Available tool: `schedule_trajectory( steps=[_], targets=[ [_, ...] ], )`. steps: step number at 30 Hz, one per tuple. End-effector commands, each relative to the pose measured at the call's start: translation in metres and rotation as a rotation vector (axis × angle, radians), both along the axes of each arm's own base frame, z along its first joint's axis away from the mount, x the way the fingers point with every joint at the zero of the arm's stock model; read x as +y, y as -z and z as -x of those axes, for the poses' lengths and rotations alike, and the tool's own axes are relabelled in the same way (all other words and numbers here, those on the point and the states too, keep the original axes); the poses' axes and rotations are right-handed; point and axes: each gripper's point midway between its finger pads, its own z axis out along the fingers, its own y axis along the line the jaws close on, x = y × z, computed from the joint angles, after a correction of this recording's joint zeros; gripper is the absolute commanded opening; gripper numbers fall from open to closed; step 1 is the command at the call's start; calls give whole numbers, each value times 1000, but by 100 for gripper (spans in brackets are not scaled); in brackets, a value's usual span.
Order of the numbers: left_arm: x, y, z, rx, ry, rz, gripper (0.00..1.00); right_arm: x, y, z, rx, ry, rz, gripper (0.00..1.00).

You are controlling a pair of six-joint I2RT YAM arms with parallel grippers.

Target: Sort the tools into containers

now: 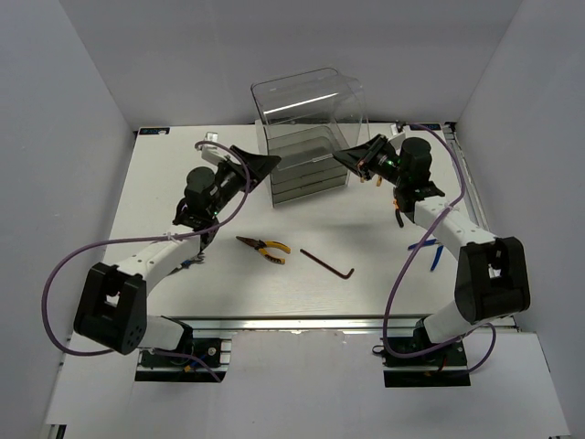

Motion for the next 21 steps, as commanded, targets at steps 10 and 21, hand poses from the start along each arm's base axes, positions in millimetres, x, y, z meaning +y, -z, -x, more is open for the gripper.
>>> schedule_trajectory(
  steps=[10,21],
  targets=[
    [-26,-27,2,-89,89,-8,64,12,-71,21,-206,-71,-17,0],
    [-37,-37,4,-111,152,23,36,13,-65,23,-188,-78,-5,0]
  ],
)
